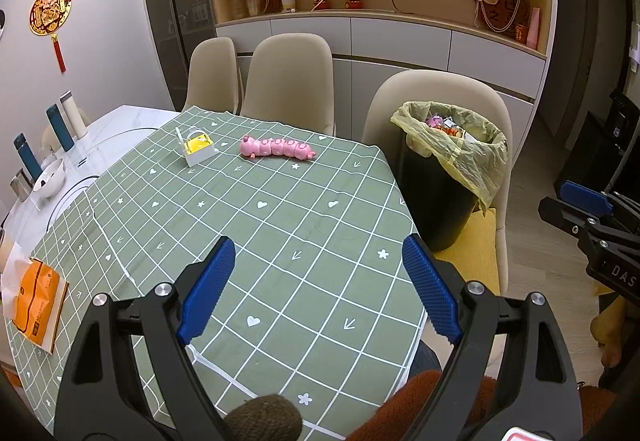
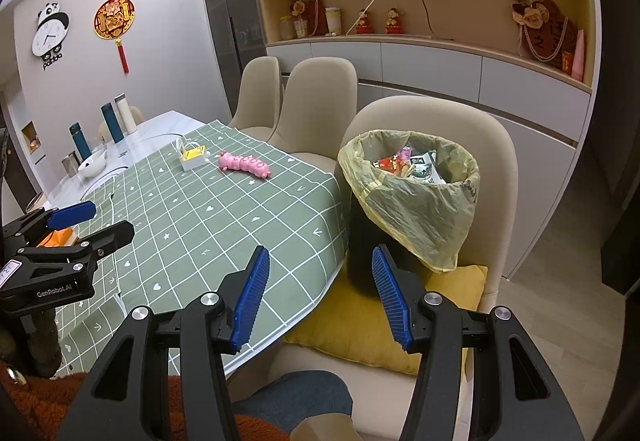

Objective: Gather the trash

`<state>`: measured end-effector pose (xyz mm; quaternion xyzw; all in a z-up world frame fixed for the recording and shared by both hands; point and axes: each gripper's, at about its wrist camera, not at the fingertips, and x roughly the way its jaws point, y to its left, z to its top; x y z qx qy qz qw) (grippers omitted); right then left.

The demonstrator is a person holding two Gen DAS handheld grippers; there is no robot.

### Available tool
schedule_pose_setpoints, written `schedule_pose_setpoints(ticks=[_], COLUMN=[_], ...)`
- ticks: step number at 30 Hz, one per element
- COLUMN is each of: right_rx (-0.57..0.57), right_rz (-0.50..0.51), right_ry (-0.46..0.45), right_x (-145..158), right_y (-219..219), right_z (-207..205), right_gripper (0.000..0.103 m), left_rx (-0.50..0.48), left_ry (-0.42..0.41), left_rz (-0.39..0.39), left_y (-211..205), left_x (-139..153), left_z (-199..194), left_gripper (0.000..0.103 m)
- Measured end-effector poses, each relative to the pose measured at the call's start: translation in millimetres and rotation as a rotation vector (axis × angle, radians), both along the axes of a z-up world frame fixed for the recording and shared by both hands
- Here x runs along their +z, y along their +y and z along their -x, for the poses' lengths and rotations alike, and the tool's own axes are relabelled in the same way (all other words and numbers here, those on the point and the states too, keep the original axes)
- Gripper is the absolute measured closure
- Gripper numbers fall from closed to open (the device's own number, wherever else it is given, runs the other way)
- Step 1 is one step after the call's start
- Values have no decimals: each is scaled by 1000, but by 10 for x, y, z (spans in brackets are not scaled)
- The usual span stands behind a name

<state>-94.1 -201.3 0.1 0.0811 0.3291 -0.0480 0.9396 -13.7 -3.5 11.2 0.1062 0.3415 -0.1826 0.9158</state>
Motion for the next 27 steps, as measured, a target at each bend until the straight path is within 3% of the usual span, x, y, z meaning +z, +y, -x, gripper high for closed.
schedule_pose_setpoints(ticks=[27], right_rx=[-3], right_rz=[3], right_ry=[2], right_x=[-8], right_y=[-25], right_z=[1], right_gripper=[52], left_rx=[-5], left_ry=[-4], left_rz=[1], left_y=[-22], left_x=[12], left_z=[-16], left_gripper=[22])
